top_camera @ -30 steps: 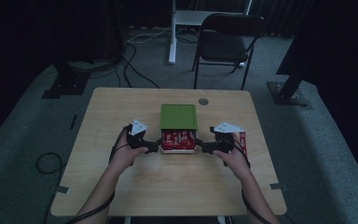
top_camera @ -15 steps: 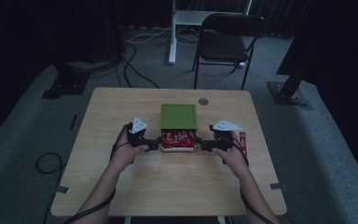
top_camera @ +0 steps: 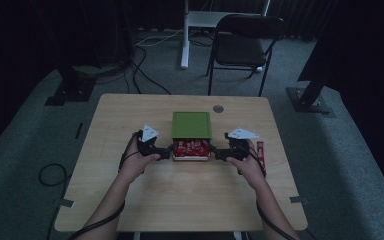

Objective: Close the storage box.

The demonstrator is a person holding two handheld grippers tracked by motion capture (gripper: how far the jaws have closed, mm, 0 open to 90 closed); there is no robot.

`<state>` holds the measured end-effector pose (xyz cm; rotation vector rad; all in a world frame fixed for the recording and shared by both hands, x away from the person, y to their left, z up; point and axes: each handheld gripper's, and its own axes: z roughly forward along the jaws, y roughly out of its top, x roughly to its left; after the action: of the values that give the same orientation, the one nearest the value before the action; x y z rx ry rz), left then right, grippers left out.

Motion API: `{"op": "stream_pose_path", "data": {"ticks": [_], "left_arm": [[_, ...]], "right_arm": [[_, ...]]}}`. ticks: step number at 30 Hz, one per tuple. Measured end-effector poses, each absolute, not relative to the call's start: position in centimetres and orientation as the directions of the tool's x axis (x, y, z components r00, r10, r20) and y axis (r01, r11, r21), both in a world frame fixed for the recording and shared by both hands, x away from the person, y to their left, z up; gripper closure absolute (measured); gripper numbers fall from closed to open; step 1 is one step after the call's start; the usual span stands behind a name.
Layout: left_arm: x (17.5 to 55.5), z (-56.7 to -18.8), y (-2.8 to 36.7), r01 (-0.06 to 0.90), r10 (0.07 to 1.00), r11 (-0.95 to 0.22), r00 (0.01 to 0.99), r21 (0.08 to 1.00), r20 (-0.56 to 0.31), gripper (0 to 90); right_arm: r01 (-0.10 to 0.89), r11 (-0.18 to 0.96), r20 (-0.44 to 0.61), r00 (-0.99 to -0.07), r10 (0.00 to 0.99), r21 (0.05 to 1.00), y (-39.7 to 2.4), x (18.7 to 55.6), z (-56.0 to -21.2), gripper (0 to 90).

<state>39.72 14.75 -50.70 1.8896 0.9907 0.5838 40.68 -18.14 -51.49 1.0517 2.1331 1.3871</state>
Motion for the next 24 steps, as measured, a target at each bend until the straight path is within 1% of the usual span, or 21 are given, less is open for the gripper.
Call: {"op": "stream_pose_path", "data": {"ticks": [4, 6, 9, 17, 20, 24], "left_arm": [[39.7, -50.8, 14.7, 0.405, 0.819, -0.283, 0.574, 0.869, -0.001, 2.0], [39.5, -50.8, 14.7, 0.407, 0.812, -0.278, 0.584, 0.870, -0.014, 2.0], [39.2, -50.7, 14.5, 0.405, 0.805, -0.263, 0.593, 0.876, -0.033, 2.0], [38.6, -49.8, 14.4, 0.381, 0.799, -0.265, 0.601, 0.886, -0.020, 1.9], [38.4, -49.7, 14.5, 0.382, 0.800, -0.263, 0.600, 0.886, -0.022, 1.9], [38.2, -49.8, 14.8, 0.390, 0.807, -0.259, 0.590, 0.884, -0.023, 1.9]], "right_arm": [[0.377, 0.229, 0.076, -0.643, 0.762, 0.897, -18.1, 40.6, -51.5, 10.9], [0.373, 0.232, 0.071, -0.644, 0.762, 0.898, -18.1, 40.5, -51.5, 12.4], [0.378, 0.222, 0.082, -0.643, 0.762, 0.899, -18.2, 40.3, -51.5, 12.4], [0.373, 0.190, 0.103, -0.639, 0.762, 0.908, -18.6, 40.0, -51.2, 12.3], [0.371, 0.166, 0.123, -0.643, 0.756, 0.914, -18.8, 39.9, -51.0, 12.2], [0.365, 0.166, 0.117, -0.639, 0.760, 0.916, -18.9, 39.6, -50.8, 11.7]]}}
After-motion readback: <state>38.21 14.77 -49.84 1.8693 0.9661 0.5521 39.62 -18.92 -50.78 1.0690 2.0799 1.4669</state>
